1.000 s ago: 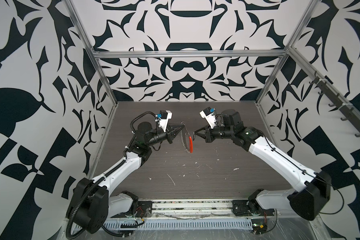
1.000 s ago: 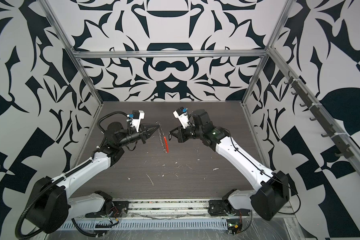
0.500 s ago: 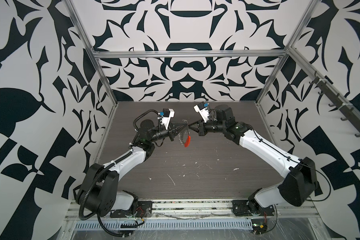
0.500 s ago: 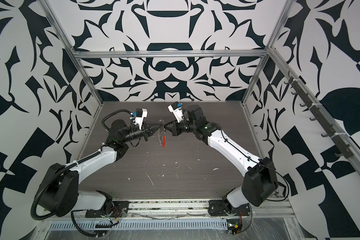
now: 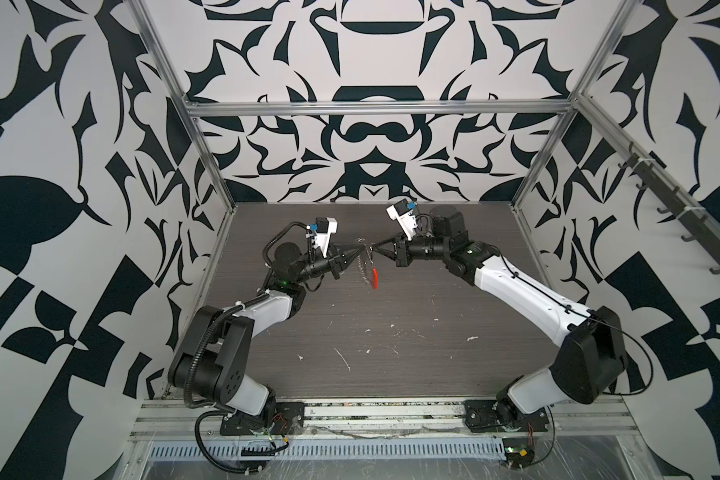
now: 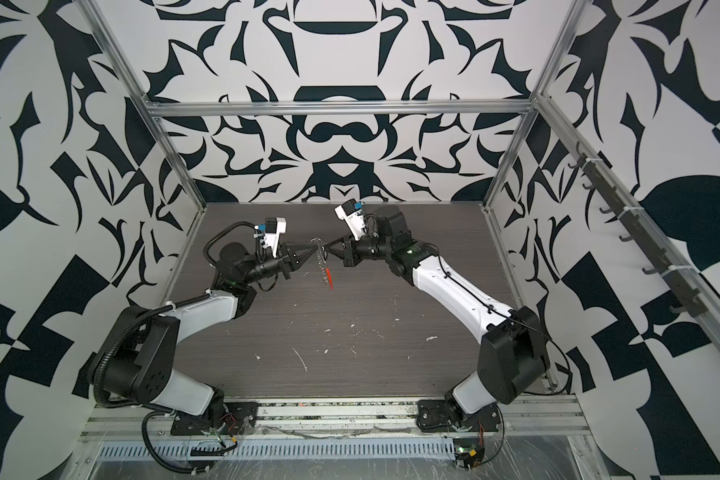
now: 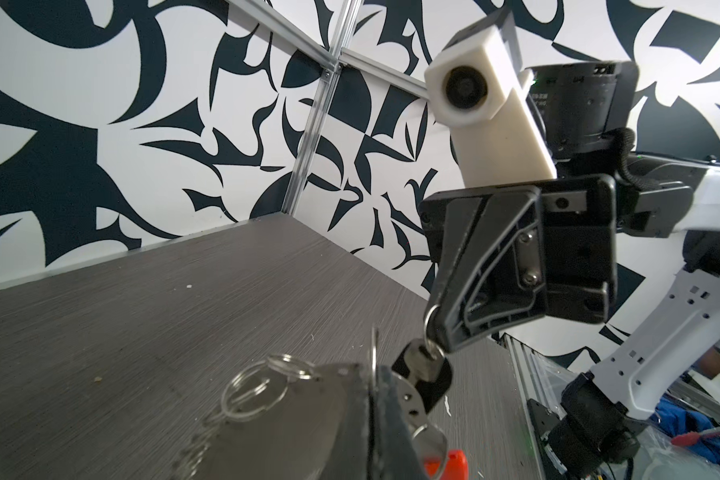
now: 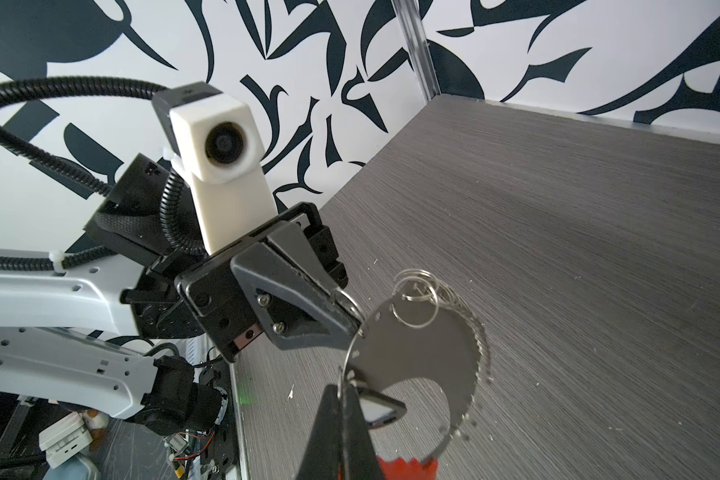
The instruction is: Put the keys on the keyring
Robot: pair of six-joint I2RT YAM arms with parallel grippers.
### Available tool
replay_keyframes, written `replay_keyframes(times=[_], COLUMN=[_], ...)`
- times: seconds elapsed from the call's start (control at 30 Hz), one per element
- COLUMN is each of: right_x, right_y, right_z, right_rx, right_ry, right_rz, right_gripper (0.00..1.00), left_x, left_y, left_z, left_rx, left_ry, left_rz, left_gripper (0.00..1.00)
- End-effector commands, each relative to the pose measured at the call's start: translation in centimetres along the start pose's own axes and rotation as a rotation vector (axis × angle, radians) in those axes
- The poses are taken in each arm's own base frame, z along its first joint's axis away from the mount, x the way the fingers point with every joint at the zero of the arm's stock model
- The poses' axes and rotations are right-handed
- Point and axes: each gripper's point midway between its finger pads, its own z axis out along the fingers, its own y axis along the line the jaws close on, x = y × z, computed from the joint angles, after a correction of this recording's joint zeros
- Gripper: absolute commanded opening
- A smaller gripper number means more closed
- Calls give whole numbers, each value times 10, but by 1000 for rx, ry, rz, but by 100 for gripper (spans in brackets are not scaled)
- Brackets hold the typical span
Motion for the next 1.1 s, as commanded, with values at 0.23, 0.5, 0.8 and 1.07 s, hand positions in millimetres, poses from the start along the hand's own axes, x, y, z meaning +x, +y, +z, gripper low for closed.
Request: replay_keyframes(times=[0.23,0.5,0.8,1.07], right_x=[-30,-37,-40,-36], right_y=[22,31,33,33], right_z=[-5,-4,-1,9], right_rx=[-65,-78,-72,-77], right_ry=[-46,-57,-48,-16], right_rz=[-56,-67,-75,-70], right_gripper=[0,0,0,0], left_x=[-16,-14,-14,-16], left_y=[-21,-22,-21,-24], left_z=[-4,-3,-2,-2], left_rx=[96,105,110,120], left_ry=[-61,-46,-45,-41], left_rz=[21,11,5,2], left_gripper=[0,0,0,0])
